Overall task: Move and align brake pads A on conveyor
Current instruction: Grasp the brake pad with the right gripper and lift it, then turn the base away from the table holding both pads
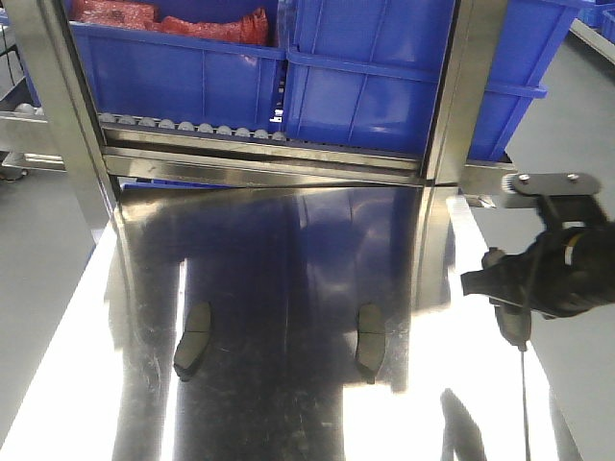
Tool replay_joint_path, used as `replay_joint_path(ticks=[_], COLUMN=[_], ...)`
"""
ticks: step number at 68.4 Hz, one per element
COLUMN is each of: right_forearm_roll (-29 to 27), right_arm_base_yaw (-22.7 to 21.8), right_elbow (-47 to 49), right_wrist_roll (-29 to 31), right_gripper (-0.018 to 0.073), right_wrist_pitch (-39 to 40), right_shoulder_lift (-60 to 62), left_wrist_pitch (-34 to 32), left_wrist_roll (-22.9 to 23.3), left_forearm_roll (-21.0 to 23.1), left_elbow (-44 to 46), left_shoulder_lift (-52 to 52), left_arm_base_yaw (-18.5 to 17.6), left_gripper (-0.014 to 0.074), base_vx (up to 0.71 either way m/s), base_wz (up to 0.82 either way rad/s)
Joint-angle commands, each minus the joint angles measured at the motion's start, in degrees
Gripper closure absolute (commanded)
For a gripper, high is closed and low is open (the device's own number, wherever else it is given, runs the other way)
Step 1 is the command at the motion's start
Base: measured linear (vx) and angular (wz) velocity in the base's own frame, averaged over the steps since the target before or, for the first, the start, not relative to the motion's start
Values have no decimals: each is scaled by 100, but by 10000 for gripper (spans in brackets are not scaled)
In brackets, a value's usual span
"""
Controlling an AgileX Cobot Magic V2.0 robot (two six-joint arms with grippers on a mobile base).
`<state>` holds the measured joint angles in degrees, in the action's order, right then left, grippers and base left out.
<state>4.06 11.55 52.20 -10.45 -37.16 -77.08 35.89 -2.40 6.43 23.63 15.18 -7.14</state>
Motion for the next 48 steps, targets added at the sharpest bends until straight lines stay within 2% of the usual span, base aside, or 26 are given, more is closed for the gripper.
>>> replay_joint_path(ticks=[1,17,36,48], right_forearm_roll=[80,68,41,46], right_arm_base_yaw=[-22,-5,-5,-5], right_elbow=[-146,-1009,-2121,-2506], right_wrist_roll=[40,327,325,325], right_gripper=[568,568,568,568], right_wrist_pitch=[588,1230,1958,2098], right_shoulder_lift=[783,2174,3990,4775], left_wrist_pitch=[-488,-488,-488,-488], left_wrist_roll=[7,7,7,7], left_forearm_roll=[80,80,80,80], left_elbow=[143,143,143,143], left_shoulder_lift=[41,41,41,41], left_arm_base_yaw=[-27,-27,-27,-27], left_gripper=[603,603,603,603], base_vx=[0,0,0,0], base_wz=[0,0,0,0])
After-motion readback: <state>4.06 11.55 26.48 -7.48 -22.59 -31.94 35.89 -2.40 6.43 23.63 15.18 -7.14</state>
